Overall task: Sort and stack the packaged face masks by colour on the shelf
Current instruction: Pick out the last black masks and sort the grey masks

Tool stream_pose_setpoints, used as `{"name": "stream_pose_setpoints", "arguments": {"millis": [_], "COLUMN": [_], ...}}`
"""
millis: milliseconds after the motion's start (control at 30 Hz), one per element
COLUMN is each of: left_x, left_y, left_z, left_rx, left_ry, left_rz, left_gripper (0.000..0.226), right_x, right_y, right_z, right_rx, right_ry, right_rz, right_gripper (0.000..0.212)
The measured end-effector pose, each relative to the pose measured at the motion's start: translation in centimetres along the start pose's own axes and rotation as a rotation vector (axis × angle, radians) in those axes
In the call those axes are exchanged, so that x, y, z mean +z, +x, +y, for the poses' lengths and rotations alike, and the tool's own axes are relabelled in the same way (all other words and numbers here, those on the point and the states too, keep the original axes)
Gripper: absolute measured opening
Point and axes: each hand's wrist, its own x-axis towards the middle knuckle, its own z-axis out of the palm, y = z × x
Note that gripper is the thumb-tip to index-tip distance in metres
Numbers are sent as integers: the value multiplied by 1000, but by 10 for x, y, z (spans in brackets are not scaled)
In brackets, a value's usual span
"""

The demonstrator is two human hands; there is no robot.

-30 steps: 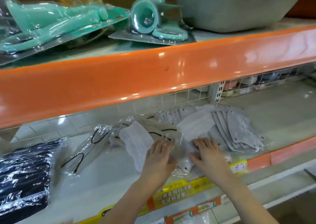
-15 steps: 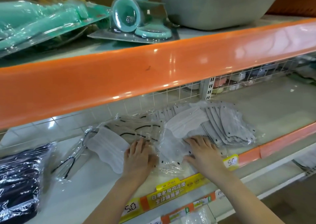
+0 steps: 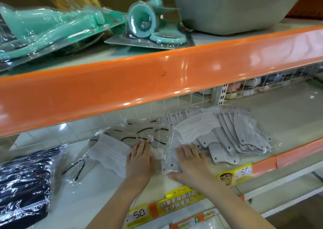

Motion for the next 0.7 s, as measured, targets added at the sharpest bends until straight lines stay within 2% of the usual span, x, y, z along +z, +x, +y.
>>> {"name": "stream_pose_setpoints", "arguments": {"millis": [67,133,233,400,467,533,633,700], "left_x": [0,-2,-6,-8,-7,-5,-6,-7], "left_y": [0,-1,0,1,2,2,0,-2], "left_z": [-3,-6,-10,-15,-15,-13,-4,4], "left_rx": [-17,-8,2,38,56,63,104,158], "left_ry": [-6,-27,-98,-309,-340,-348,-360,-419], "left_rz": [-6,-8,-3,80,124,112,60,20], "left_gripper": [54,54,51,41,42,47,49,43], "right_x": [4,6,11,-1,-11,-26,-49,-56], "right_y": [5,7,9,6,5,6,5,3], "right_z": [2,4,7,13,18,21,24,26], "right_rx": [-1,-25,-19,25,89,177,257,299], "right_ry": [-25,-48,-24,209,355,597,1130,1368], "right_rz": [38,125,307,458,568,668,660,632], "right_gripper": [80,65,45,29,17,26,43,41]}}
